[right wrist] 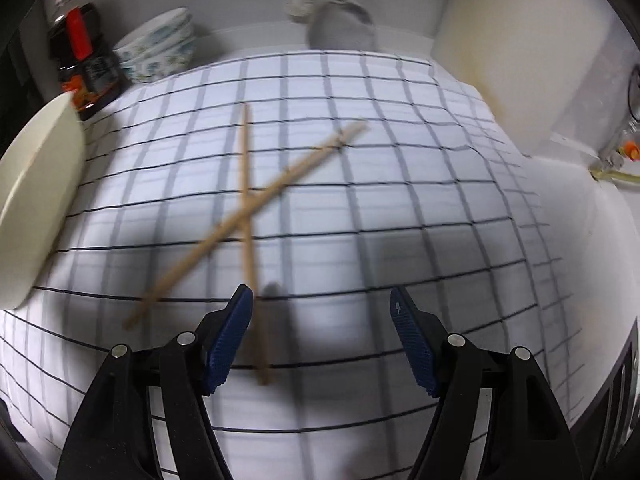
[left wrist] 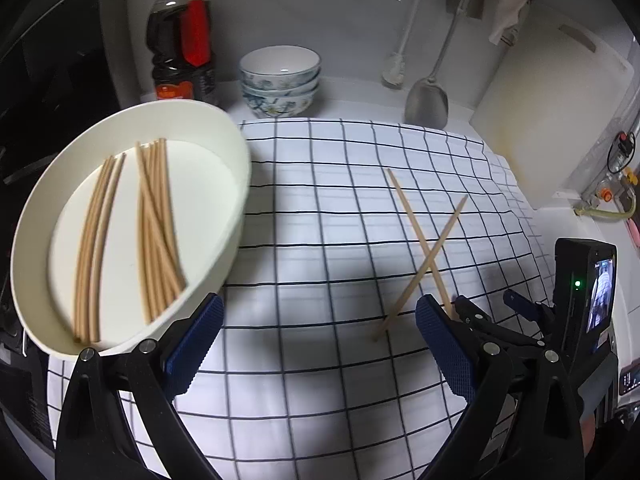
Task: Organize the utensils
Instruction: 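Withdraw both open tools toward the two crossed chopsticks on the cloth, then close the right tool on one crossed chopstick while the left tool grasps the other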
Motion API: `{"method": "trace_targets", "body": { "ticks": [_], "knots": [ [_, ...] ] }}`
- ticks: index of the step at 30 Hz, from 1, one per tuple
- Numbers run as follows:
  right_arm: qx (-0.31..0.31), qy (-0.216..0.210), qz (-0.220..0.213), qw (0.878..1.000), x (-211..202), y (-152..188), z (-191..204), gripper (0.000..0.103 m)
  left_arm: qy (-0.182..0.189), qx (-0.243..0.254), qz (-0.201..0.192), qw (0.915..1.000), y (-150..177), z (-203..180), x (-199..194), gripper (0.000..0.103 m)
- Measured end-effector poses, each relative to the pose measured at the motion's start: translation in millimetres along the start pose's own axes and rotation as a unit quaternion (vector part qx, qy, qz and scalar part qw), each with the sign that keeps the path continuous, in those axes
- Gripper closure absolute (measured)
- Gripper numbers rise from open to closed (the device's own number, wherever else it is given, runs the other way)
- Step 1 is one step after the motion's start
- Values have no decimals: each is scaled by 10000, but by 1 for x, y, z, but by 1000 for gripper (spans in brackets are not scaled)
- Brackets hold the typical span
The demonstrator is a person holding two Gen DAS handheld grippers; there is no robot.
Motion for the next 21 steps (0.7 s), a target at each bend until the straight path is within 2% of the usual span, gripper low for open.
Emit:
{"method": "trace_targets", "body": {
  "ticks": [5,11,17,21],
  "knots": [
    [171,-323,-128,9993,-5,-9,-7,35,-27,36,-53,10000,-2,-12,3,8],
    [-130,-556,-229,9981,0,-29,26,35,-168,-63,-116,9998,-3,-3,-5,8],
    [-350,-538,-100,9979,11,-37,54,35,-319,-223,-125,9992,-4,13,-8,8],
    [-677,-302,111,9972,21,-33,65,35,-318,-309,-78,9990,-4,18,-5,8]
  ]
}}
Point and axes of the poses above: each gripper's, at about its wrist camera, not at the fingertips, and x roughly the way its jaws point, z to its left, y to its underside, the point moved 4 cm from there along x, roughly the way its jaws point, and after that the axes turned 3 degrees about -x, right-handed, at the moved point
